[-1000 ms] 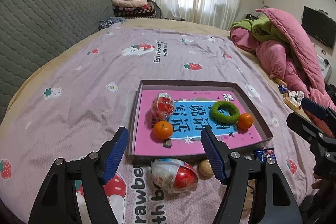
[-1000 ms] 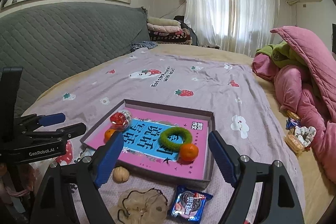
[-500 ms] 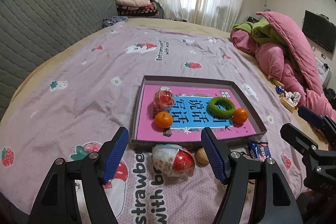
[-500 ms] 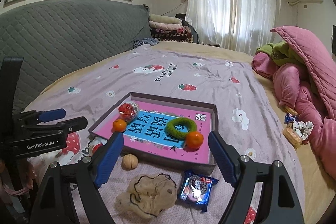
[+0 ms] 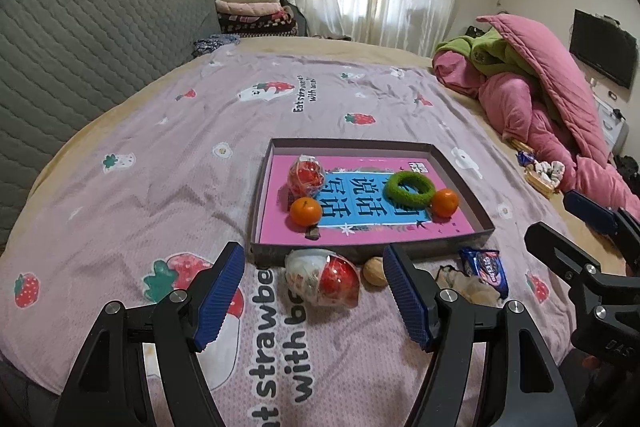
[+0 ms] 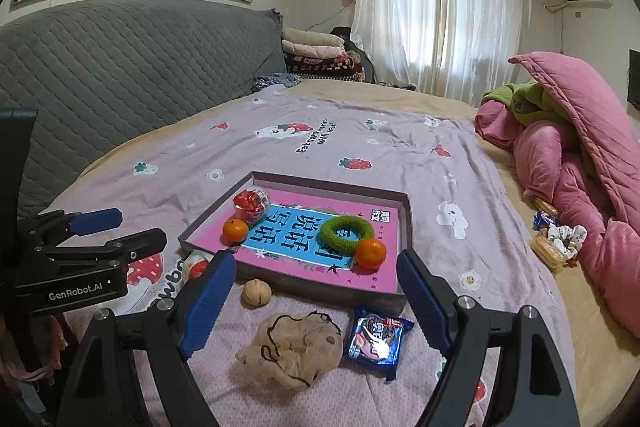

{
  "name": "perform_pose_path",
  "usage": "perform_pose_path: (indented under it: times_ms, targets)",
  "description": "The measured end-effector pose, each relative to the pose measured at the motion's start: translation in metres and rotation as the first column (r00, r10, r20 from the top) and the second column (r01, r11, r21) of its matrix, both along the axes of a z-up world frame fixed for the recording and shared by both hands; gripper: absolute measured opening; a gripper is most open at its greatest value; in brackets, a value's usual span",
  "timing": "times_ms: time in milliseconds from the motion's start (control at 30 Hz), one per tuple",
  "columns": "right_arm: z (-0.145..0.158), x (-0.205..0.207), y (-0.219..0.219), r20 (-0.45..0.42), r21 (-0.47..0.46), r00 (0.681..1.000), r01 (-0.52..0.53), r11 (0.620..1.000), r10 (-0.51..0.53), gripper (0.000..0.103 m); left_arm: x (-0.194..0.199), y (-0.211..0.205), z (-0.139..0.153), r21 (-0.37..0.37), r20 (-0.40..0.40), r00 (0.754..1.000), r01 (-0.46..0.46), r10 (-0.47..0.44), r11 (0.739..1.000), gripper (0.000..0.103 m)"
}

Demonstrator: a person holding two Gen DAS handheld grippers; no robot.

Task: Organize objects
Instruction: 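Withdraw both open tools back from the tray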

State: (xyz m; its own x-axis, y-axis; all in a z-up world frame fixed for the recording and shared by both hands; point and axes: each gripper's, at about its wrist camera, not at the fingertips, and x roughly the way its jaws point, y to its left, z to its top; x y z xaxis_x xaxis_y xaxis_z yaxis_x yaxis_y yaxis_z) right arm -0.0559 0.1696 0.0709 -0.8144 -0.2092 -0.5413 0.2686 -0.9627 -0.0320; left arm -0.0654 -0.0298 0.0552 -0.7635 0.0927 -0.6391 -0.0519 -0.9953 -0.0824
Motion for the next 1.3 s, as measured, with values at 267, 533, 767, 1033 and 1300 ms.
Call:
perform_pose_path:
  times_ms: [267, 533, 767, 1033, 1300]
  targets:
    - [-0.005, 0.012, -0.004, 0.02, 0.012, 1.0, -0.008, 1.0, 0.008, 0.082, 0.016, 0.005, 0.002, -0.011, 0.006, 1.0, 0.004, -0.004, 1.0, 0.073]
    - [-0.011, 0.024, -0.008, 0.033, 0.031, 0.999, -0.02, 0.999, 0.019, 0.082, 0.026, 0.005, 0.001, -0.012, 0.024, 1.0, -0.009, 0.009, 1.0, 0.073]
    - [-0.018, 0.029, -0.009, 0.049, 0.041, 0.998, -0.034, 0.999, 0.032, 0.082, 0.034, 0.004, -0.004, -0.011, 0.047, 0.999, -0.026, 0.027, 1.0, 0.073]
    - [-0.018, 0.03, -0.006, 0.05, 0.028, 0.998, -0.03, 0.999, 0.029, 0.082, 0.035, 0.002, -0.004, 0.001, 0.051, 0.998, -0.036, 0.036, 0.999, 0.073]
    - [-0.025, 0.034, -0.004, 0.062, 0.046, 0.998, -0.026, 0.999, 0.023, 0.082, 0.039, 0.009, -0.007, 0.002, 0.068, 0.997, -0.018, 0.018, 1.0, 0.073]
